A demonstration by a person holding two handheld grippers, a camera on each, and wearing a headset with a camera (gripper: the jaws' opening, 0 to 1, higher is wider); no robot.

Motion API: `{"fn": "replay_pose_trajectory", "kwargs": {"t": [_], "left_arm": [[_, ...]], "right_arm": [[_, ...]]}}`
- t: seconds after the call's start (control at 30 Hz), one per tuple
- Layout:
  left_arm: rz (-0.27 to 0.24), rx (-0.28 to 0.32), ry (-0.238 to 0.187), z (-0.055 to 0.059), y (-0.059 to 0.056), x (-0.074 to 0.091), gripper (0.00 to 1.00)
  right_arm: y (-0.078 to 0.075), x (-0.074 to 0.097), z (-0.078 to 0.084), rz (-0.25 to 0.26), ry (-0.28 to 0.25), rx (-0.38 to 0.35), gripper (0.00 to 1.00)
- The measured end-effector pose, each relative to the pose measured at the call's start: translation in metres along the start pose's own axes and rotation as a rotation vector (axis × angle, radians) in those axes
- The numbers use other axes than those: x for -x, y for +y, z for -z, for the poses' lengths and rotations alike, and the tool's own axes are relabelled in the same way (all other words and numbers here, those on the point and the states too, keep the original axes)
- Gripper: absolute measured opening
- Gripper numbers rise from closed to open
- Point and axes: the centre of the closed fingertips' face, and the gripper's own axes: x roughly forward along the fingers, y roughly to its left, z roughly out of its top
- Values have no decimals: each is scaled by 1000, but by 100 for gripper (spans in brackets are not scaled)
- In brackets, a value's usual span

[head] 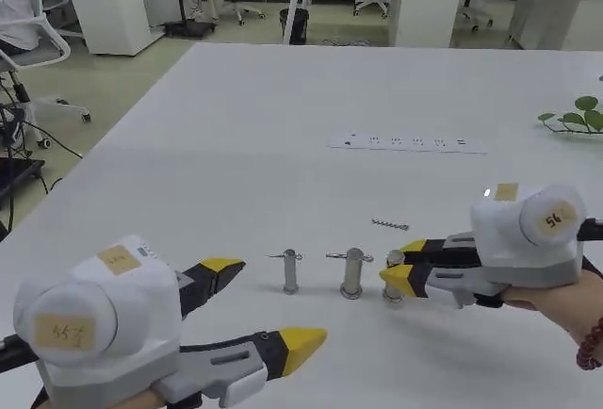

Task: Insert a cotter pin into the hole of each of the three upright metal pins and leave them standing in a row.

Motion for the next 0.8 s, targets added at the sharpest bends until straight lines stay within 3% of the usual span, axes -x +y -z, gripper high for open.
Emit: {"fn": "replay_pose_trajectory", "kwargs": {"t": [0.43, 0.8], "left_arm": [[-5, -2, -6, -1, -2, 3, 67], [-8, -3, -7, -1, -2, 3, 66]], "right_arm": [[33, -5, 3, 18, -12, -42, 13], [43, -11, 1, 57, -37, -58, 13]]}}
